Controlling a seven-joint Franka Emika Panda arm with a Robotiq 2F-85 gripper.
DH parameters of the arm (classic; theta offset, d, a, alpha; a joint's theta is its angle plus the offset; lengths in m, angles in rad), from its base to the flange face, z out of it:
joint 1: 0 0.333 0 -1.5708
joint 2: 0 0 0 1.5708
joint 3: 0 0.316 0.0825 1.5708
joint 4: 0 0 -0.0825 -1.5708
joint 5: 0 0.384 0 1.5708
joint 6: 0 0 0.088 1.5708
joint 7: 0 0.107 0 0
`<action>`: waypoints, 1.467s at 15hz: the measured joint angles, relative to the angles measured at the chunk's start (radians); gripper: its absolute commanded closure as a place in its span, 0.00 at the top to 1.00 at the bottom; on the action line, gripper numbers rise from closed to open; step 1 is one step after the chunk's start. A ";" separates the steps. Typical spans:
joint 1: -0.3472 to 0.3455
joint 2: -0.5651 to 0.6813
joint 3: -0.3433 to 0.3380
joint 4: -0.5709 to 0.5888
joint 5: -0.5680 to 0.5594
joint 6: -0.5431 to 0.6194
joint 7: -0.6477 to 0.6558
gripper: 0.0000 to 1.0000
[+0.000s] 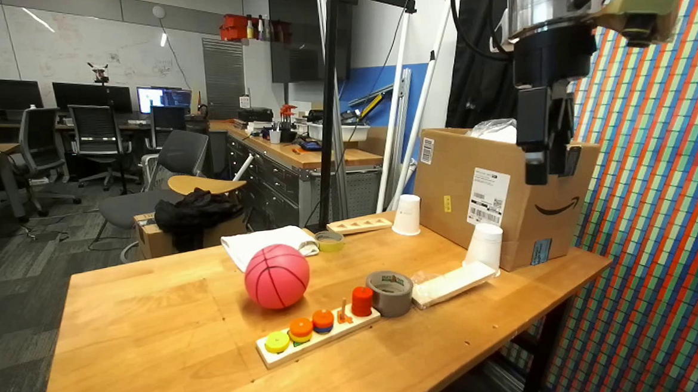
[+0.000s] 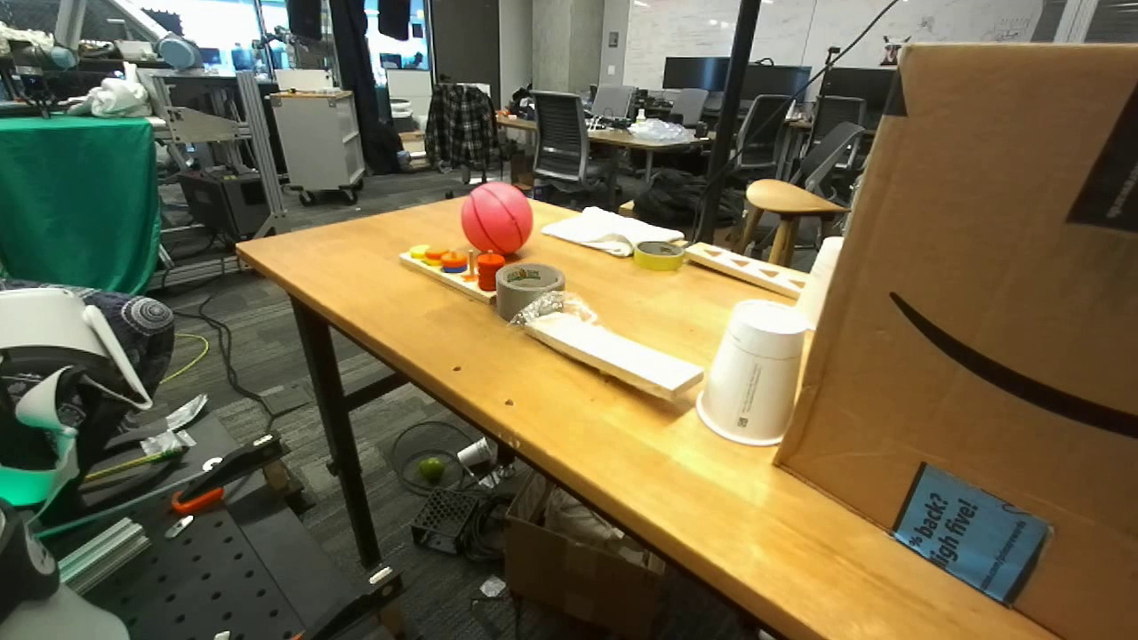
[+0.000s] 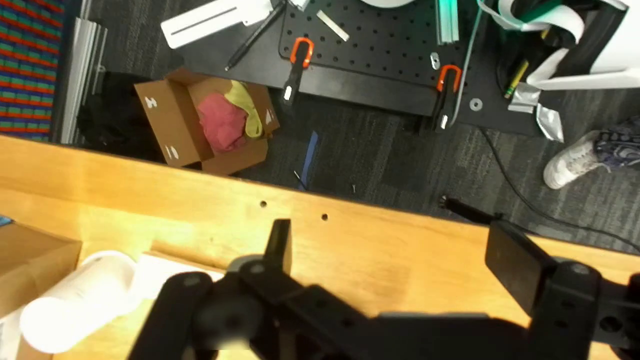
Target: Move the red ball to the right
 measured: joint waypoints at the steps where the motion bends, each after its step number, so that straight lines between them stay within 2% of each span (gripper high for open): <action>1: 0.008 0.003 0.008 0.005 0.024 0.025 0.007 1.00; 6: 0.049 0.012 0.083 0.011 0.101 0.187 0.058 1.00; 14: 0.106 0.093 0.274 0.012 0.105 0.458 0.207 1.00; 18: 0.123 0.169 0.343 0.041 0.099 0.522 0.270 1.00; 22: 0.129 0.261 0.382 0.109 0.036 0.540 0.305 1.00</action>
